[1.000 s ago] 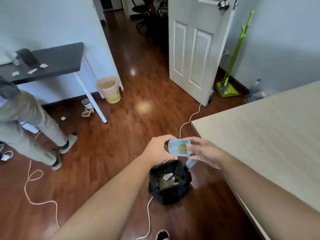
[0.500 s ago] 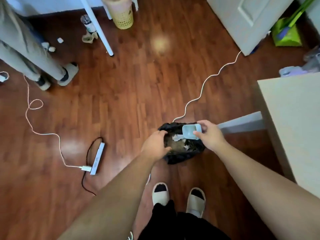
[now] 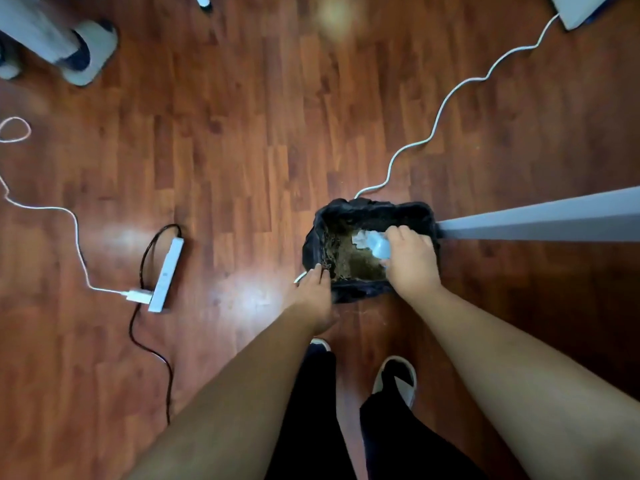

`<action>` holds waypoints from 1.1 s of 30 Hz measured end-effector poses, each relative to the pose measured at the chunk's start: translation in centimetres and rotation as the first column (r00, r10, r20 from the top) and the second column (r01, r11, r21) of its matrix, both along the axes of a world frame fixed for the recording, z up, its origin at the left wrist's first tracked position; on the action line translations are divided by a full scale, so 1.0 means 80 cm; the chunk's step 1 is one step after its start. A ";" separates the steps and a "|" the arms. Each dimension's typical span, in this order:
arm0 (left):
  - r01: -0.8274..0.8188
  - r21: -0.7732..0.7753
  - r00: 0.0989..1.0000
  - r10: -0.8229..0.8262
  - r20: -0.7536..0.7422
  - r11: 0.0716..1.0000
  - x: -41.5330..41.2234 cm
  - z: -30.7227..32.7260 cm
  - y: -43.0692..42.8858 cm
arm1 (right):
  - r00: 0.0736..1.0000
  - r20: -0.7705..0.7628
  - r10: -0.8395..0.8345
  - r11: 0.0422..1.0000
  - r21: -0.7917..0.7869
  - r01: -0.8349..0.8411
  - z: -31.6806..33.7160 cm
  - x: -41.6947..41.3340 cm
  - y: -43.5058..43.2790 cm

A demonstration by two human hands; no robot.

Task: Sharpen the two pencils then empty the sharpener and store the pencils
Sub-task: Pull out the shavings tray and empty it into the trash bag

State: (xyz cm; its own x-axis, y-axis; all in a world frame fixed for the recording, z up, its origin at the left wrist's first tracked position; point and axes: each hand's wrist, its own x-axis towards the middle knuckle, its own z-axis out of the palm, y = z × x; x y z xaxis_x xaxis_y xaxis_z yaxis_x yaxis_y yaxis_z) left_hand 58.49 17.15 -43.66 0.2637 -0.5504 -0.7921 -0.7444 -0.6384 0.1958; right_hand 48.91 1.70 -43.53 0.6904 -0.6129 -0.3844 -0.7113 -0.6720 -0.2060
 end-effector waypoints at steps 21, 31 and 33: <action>-0.016 0.017 0.999 0.017 -0.035 1.000 0.008 0.010 -0.004 | 0.991 -0.011 -0.137 0.986 0.099 0.137 0.009 -0.002 -0.014; -0.151 -0.250 0.988 0.154 -0.007 0.956 0.029 0.198 -0.026 | 0.768 0.229 -0.599 0.772 0.421 0.476 0.190 0.000 -0.025; -0.177 -0.369 0.982 0.191 0.003 0.913 0.035 0.261 -0.039 | 0.738 0.275 -0.616 0.754 0.477 0.452 0.245 -0.002 -0.027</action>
State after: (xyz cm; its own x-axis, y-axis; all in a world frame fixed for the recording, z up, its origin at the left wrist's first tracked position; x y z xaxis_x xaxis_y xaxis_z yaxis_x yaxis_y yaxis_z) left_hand 61.26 14.02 -22.78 0.4145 -0.7381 -0.5323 -0.6323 -0.6543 0.4149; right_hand 48.72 -0.47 -23.94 0.4255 -0.7998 -0.4233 -0.7255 -0.0219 -0.6879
